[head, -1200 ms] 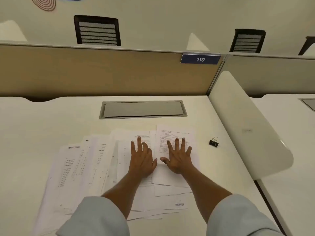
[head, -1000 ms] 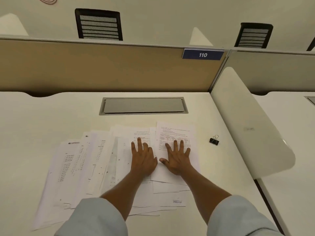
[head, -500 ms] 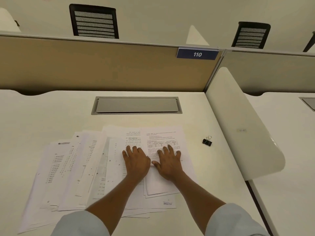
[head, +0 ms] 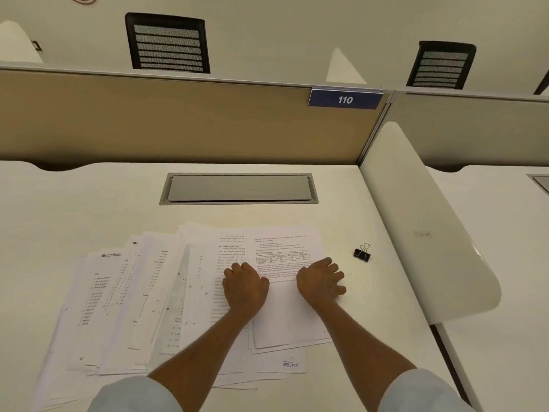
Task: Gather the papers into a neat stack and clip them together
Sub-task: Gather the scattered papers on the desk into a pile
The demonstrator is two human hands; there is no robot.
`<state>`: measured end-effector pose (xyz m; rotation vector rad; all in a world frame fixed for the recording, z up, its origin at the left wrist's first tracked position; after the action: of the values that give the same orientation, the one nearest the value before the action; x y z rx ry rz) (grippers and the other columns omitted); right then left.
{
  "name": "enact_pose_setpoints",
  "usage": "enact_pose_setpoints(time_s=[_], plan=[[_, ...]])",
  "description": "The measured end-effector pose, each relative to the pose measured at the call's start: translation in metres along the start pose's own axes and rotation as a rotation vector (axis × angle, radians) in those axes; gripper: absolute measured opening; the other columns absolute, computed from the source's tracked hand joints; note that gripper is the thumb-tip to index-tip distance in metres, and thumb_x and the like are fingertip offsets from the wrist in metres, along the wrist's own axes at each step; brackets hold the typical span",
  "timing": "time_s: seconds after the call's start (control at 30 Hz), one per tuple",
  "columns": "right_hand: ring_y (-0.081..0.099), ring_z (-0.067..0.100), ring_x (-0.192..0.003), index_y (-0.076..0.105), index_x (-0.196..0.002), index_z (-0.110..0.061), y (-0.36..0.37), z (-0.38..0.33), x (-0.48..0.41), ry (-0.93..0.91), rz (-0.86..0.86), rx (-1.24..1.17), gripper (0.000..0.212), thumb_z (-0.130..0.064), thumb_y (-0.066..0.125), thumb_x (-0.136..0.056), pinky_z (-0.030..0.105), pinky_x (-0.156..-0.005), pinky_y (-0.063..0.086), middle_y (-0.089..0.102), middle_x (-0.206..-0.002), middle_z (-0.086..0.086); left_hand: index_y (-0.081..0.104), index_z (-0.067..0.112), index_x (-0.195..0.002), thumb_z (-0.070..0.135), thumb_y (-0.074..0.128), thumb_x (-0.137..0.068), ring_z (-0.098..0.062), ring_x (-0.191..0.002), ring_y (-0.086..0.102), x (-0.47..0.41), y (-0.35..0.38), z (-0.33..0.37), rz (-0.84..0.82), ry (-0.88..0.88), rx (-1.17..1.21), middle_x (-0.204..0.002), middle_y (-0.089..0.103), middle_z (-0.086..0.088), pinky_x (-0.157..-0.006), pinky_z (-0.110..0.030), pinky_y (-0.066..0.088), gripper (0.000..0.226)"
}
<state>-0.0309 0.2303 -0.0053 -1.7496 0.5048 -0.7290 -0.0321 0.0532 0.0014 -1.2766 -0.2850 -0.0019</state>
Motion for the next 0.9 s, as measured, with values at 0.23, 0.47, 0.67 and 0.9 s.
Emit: enact_pose_setpoints(time_s=[0.23, 0.47, 0.67, 0.9], plan=[[0.045, 0.031, -0.109, 0.045, -0.112, -0.004, 0.0, -0.001, -0.008, 0.09, -0.121, -0.112, 0.042, -0.028, 0.05, -0.078, 0.045, -0.088, 0.039, 0.05, -0.115, 0.013, 0.044, -0.004, -0.123, 0.039, 0.068, -0.077, -0.035, -0.115, 0.049, -0.02, 0.004, -0.005, -0.161, -0.339, 0.511, -0.124, 0.052, -0.019, -0.095, -0.042, 0.047, 0.067], [0.04, 0.033, -0.112, 0.051, -0.109, -0.008, -0.006, 0.006, -0.008, 0.123, -0.204, -0.164, 0.034, -0.024, 0.052, -0.08, 0.046, -0.088, 0.042, 0.045, -0.116, 0.015, 0.057, 0.007, -0.108, 0.011, 0.065, -0.079, -0.028, -0.094, 0.059, -0.026, 0.004, -0.014, -0.265, -0.39, 0.825, -0.111, 0.065, -0.014, -0.074, -0.033, 0.05, 0.03], [0.049, 0.04, -0.109, 0.042, -0.11, 0.0, -0.007, -0.002, 0.008, 0.053, -0.165, -0.285, 0.032, -0.013, 0.052, -0.082, 0.042, -0.087, 0.046, 0.045, -0.12, 0.021, 0.055, 0.005, -0.114, -0.004, 0.055, -0.085, -0.022, -0.092, 0.057, -0.021, 0.005, -0.016, -0.231, -0.329, 0.942, -0.116, 0.063, -0.011, -0.065, -0.026, 0.048, 0.03], [0.062, 0.036, -0.092, 0.049, -0.1, 0.0, -0.013, 0.0, 0.013, 0.003, -0.191, -0.402, 0.024, -0.013, 0.053, -0.08, 0.039, -0.078, 0.052, 0.064, -0.099, 0.015, 0.057, 0.009, -0.119, -0.001, 0.06, -0.087, -0.025, -0.104, 0.06, -0.022, 0.005, -0.025, -0.234, -0.207, 0.98, -0.123, 0.063, -0.01, -0.085, -0.032, 0.05, 0.033]])
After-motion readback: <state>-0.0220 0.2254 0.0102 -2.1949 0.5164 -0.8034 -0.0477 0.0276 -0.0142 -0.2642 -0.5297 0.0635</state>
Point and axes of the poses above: each hand's wrist, its own x-axis away from the middle knuckle, its own y-axis out of the palm, z = x × y, the point moved 4 cm from there along -x, towards the middle knuckle
